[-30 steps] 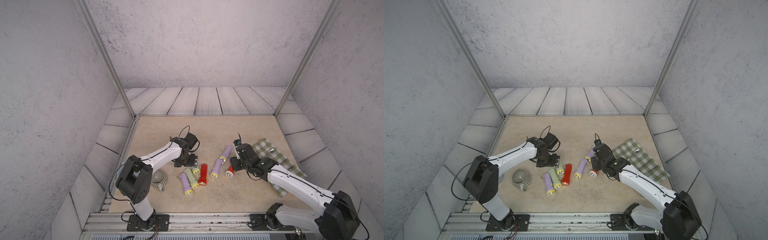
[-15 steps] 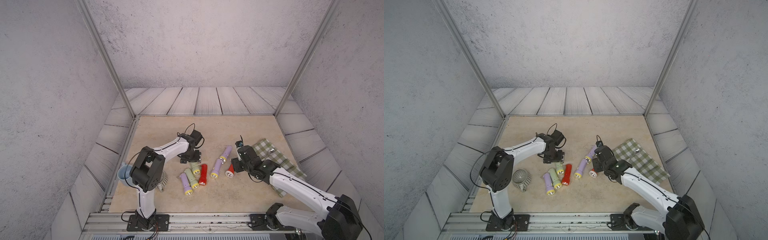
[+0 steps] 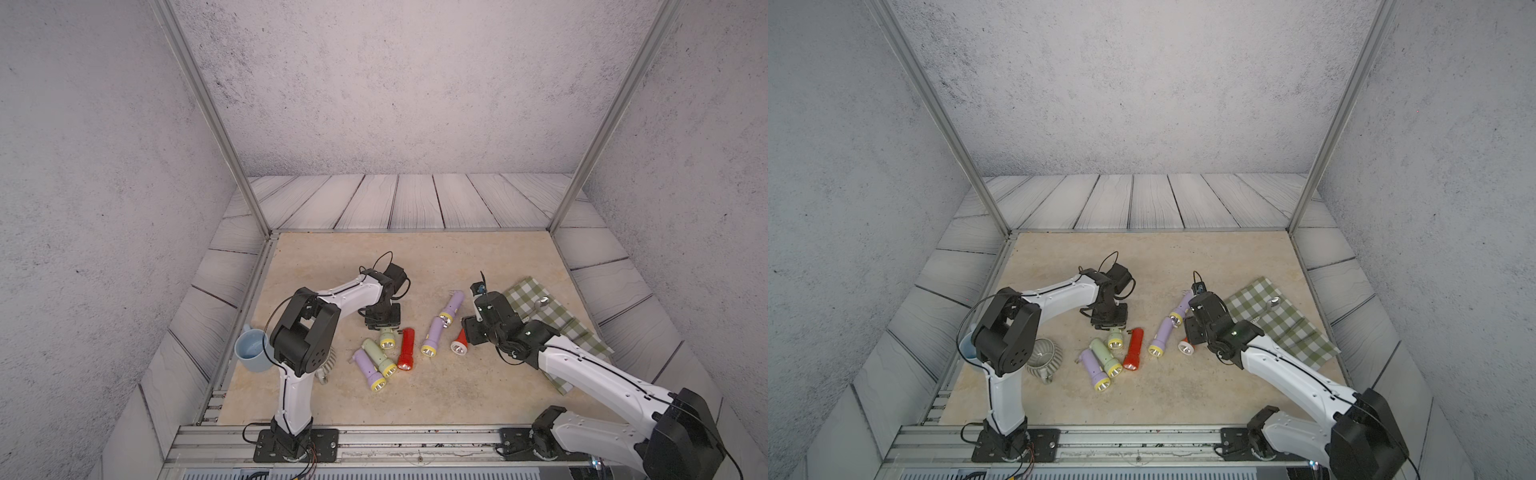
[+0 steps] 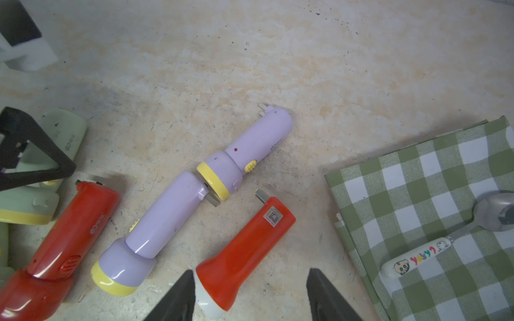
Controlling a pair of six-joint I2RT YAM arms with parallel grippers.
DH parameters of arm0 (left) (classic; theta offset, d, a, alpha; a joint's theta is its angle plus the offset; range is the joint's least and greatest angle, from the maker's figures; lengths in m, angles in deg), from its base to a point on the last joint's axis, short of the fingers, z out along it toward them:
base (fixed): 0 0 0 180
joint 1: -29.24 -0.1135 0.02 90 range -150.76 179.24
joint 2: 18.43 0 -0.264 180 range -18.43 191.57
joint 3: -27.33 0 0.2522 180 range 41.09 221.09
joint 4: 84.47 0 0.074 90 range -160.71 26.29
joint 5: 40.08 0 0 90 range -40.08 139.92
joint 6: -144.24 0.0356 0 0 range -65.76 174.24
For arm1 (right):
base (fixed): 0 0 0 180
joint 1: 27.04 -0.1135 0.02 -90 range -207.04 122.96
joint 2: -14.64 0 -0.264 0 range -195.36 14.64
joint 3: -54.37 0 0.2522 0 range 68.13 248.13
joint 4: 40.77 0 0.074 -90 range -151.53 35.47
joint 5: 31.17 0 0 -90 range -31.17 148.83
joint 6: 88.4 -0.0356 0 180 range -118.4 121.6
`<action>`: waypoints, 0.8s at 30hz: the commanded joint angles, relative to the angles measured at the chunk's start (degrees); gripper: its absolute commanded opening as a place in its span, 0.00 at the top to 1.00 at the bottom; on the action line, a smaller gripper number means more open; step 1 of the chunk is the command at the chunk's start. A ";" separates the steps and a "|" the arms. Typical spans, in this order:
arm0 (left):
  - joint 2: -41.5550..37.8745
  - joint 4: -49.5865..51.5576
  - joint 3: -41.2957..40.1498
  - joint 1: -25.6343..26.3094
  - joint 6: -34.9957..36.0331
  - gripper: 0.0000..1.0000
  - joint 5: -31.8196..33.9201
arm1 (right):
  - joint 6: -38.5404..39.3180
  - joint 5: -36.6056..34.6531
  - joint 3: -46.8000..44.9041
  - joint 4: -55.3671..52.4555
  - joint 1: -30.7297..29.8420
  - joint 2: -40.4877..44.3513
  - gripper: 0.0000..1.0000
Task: Close the plug at the bottom of the flashlight
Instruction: Pick up the flashlight from the center of the board.
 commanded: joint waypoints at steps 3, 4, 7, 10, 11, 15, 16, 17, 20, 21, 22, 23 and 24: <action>2.20 0.84 1.86 -1.27 0.55 0.50 0.48 | -0.18 -1.44 -0.47 0.19 0.12 -0.11 0.34; 2.37 0.78 2.12 -1.44 0.62 0.50 0.62 | -0.15 -1.53 -0.63 0.30 0.12 -0.11 0.34; 3.00 1.05 3.05 -1.83 1.00 0.56 1.01 | -0.14 -1.78 -0.86 0.55 0.10 -0.11 0.34; 3.19 1.00 4.01 -2.26 1.37 0.66 1.59 | -0.15 -1.89 -0.92 0.59 0.08 -0.29 0.34; 3.14 0.80 4.15 -2.39 1.44 0.69 1.58 | -0.18 -1.89 -0.89 0.65 0.07 -0.30 0.34; 1.83 -1.21 4.39 -2.79 2.13 0.72 0.99 | -0.26 -2.06 -1.37 0.79 0.06 0.21 0.34; 1.04 -1.81 4.29 -2.79 2.33 0.73 1.04 | -0.24 -2.02 -1.48 0.83 0.09 0.42 0.34; 0.04 -2.81 4.18 -2.88 2.80 0.80 1.00 | -0.26 -2.20 -1.60 0.91 0.12 0.71 0.35; -3.89 -5.63 3.31 -3.18 3.66 0.89 1.29 | -0.35 -2.48 -1.94 1.16 0.09 1.50 0.35; -5.30 -6.72 2.88 -3.27 3.89 0.91 1.67 | -0.35 -2.57 -2.09 1.18 0.11 1.77 0.36; -7.00 -7.76 2.55 -3.32 4.31 0.94 2.09 | -0.31 -2.63 -2.03 1.18 0.13 1.98 0.36; -9.05 -9.38 1.91 -3.39 4.93 0.97 2.45 | -0.35 -2.67 -2.10 1.18 0.20 2.20 0.36; -11.19 -10.65 1.43 -3.40 5.31 1.00 3.60 | -0.30 -2.76 -2.12 1.18 0.16 2.47 0.37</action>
